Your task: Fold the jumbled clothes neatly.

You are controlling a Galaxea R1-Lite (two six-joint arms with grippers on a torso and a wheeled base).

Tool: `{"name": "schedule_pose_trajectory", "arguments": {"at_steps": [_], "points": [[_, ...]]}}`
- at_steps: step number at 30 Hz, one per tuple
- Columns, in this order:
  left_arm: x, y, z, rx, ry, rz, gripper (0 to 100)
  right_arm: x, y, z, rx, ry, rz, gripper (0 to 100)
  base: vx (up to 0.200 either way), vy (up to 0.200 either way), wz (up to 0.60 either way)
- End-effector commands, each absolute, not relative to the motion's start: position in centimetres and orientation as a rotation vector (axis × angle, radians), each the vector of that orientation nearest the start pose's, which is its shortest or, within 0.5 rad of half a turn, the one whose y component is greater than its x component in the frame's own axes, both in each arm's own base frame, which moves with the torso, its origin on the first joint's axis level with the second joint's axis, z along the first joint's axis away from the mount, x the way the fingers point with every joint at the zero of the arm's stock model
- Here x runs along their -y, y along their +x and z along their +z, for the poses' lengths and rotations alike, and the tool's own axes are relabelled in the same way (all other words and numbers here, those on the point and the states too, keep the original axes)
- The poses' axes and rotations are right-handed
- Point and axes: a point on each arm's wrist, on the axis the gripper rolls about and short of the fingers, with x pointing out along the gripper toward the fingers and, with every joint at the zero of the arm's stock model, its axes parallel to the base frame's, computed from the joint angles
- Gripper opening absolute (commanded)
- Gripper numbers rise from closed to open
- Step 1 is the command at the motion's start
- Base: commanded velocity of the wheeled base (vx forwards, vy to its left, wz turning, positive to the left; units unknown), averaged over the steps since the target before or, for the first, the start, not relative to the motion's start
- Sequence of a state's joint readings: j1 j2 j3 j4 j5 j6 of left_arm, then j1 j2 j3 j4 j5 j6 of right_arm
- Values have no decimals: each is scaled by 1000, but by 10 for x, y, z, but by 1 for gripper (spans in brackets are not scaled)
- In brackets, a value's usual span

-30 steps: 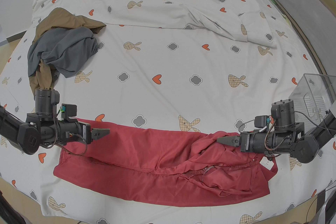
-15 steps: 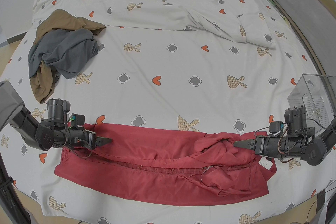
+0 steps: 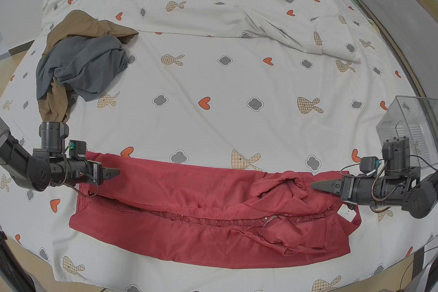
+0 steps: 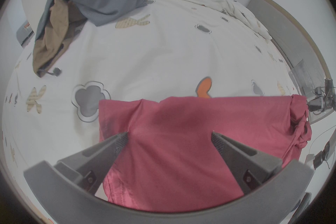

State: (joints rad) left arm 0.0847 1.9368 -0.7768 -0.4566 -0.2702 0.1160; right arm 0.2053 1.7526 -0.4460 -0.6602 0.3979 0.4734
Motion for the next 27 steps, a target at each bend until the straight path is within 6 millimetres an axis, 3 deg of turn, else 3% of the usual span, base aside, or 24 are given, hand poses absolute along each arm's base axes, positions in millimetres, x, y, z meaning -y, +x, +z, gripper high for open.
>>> {"name": "schedule_pose_trajectory", "arguments": {"at_steps": [1,4,5,7,8,9,10,11,13,14,15,17,18,20,25,27], "points": [[4,285,147,-496,-30,-282,100,-46,220,142,-567,572,457,100,0,0,0],[9,255,189,-353,-61,-291,100,-28,194,171,-463,655,534,100,0,0,0],[10,251,195,-334,-62,-292,100,-26,191,173,-457,666,547,100,0,0,0],[9,223,220,-224,-47,-291,100,-10,177,184,-456,767,584,100,0,0,0],[9,221,222,-216,-46,-292,100,-10,176,185,-456,772,585,100,0,0,0],[10,201,235,-146,-33,-301,100,2,170,188,-477,848,598,100,0,0,0],[10,198,236,-138,-32,-302,100,3,169,188,-480,857,600,100,0,0,0],[13,178,245,-79,-4,-321,100,15,167,186,-501,926,589,100,0,0,0],[14,169,248,-50,22,-329,100,19,167,180,-521,957,571,100,0,0,0],[13,163,253,-17,64,-323,100,26,173,167,-568,1008,526,100,0,0,0],[13,163,254,-13,67,-320,100,27,175,163,-580,1016,517,100,0,0,0],[11,164,257,-1,86,-257,100,33,189,137,-678,1075,476,100,0,0,0],[10,165,257,-3,87,-246,100,33,190,136,-684,1078,475,100,0,0,0],[5,182,257,-31,83,-110,100,35,200,105,-787,1080,529,100,0,0,0],[7,201,230,-183,-56,-143,100,28,187,57,-829,908,773,100,0,0,0],[2,219,212,-295,-132,-265,100,25,178,37,-775,757,893,100,0,0,0]]}}
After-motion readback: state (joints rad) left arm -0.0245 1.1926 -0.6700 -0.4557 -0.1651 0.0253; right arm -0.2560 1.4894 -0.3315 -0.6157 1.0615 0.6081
